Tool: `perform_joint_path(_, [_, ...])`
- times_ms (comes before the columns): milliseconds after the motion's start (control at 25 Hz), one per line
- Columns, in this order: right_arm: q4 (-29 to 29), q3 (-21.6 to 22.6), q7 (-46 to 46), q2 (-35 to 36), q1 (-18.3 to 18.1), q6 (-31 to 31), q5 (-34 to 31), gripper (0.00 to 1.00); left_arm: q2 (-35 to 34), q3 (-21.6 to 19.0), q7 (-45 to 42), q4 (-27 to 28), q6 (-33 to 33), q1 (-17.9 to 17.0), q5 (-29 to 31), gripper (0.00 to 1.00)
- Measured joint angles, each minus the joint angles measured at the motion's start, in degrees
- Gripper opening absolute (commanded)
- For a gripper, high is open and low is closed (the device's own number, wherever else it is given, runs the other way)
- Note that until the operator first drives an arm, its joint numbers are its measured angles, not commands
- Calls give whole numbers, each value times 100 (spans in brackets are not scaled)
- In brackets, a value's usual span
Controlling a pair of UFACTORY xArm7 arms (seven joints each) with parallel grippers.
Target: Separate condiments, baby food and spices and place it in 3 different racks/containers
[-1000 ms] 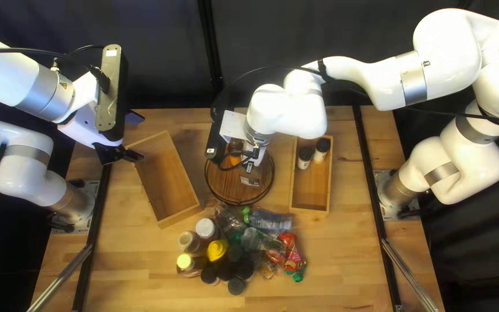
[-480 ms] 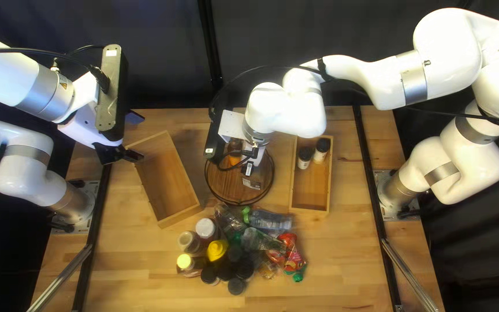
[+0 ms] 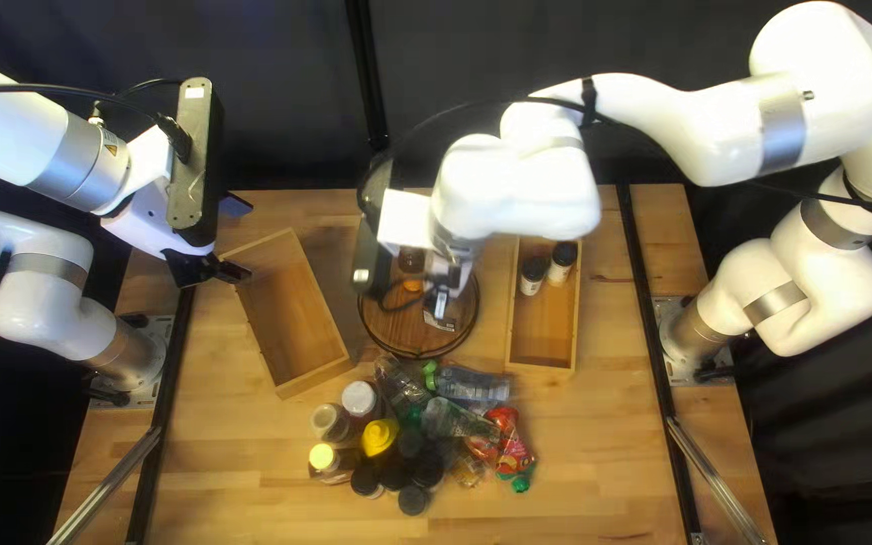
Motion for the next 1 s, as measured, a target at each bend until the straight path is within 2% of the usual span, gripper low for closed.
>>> perform_joint_path(200, [479,319,-532,778,249,-190,218,100,0,0,0,0,0,0,0,100])
perform_joint_path(600, [501,824,-2387,1599,336,-849,701,100,0,0,0,0,0,0,0,100])
perform_joint_path(800, [833,891,-2657,2141,346,-837,701,100,0,0,0,0,0,0,0,100])
perform_joint_path(1000, [792,900,-2549,2295,382,-871,707,100,0,0,0,0,0,0,0,100])
